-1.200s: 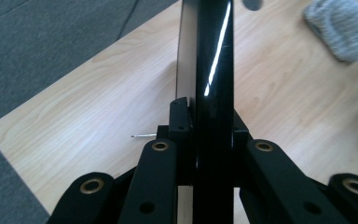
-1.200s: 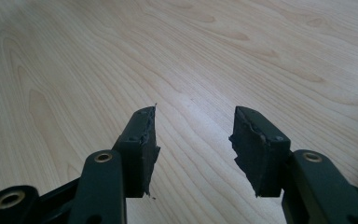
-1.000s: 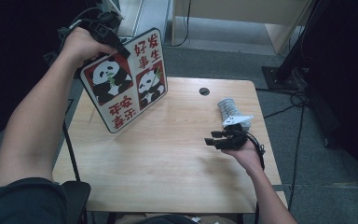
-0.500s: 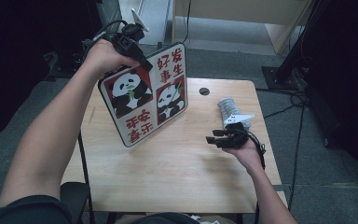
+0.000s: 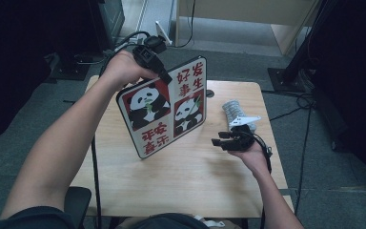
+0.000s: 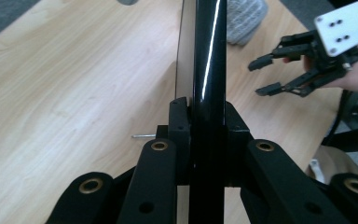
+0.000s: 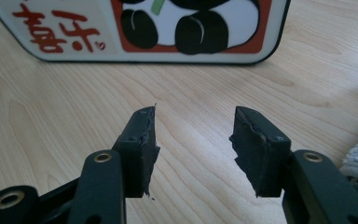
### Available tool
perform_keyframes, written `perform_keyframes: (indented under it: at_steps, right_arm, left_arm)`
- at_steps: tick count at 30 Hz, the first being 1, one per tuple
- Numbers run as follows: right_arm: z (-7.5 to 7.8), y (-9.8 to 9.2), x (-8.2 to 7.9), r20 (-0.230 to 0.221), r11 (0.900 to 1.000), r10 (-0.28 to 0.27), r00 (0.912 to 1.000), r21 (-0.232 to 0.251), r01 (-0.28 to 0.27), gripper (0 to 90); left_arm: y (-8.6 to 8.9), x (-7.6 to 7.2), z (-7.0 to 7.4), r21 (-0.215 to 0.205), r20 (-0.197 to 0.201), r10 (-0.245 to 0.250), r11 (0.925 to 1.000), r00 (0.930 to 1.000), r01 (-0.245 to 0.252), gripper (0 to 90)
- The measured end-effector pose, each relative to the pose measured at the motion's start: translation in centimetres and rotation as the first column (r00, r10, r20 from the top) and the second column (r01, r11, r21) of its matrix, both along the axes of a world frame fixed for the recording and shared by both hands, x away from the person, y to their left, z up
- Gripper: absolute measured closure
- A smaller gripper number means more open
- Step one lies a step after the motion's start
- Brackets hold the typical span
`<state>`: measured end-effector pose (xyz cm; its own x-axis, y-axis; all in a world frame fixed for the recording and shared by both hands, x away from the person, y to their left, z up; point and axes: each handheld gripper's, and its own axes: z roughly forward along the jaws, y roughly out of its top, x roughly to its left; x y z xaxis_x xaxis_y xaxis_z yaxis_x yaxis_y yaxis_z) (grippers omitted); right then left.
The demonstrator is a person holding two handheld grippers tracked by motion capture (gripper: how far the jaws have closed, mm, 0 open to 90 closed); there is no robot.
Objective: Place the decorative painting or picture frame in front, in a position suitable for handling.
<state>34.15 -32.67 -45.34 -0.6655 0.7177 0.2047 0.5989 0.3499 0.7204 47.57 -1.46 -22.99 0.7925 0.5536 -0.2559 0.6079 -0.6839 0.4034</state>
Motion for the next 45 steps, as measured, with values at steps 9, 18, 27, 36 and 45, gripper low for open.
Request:
perform_keyframes:
  at_steps: [9,18,27,36,45]
  right_arm:
    - [0.0,-0.1,0.0,0.006,1.000,-0.008,1.0000,0.003,0.007,49.9]
    - [0.2,-1.3,0.8,0.021,0.998,-0.061,0.9979,0.011,0.061,49.9]
    - [1.1,-2.5,1.6,0.047,0.995,-0.097,0.9942,0.013,0.096,48.7]
    - [2.1,-4.7,3.7,0.041,0.985,-0.170,0.9847,0.040,0.168,46.5]
    - [1.5,-7.4,6.1,0.053,0.969,-0.246,0.9677,-0.010,0.247,45.6]
  left_arm:
    - [-0.3,-0.8,-0.3,-0.028,-0.019,-0.018,0.9994,0.9997,0.018,79.3]
    - [0.3,-0.3,-0.7,-0.051,-0.022,-0.008,0.9987,0.9997,0.007,79.1]
    - [0.7,0.0,-0.8,-0.051,-0.018,-0.003,0.9987,0.9998,0.002,78.0]
    - [0.3,0.0,-0.9,-0.053,-0.005,-0.020,0.9984,0.9998,0.020,62.9]
    - [0.3,0.6,-1.0,-0.069,0.012,-0.037,0.9969,0.9992,0.038,51.3]
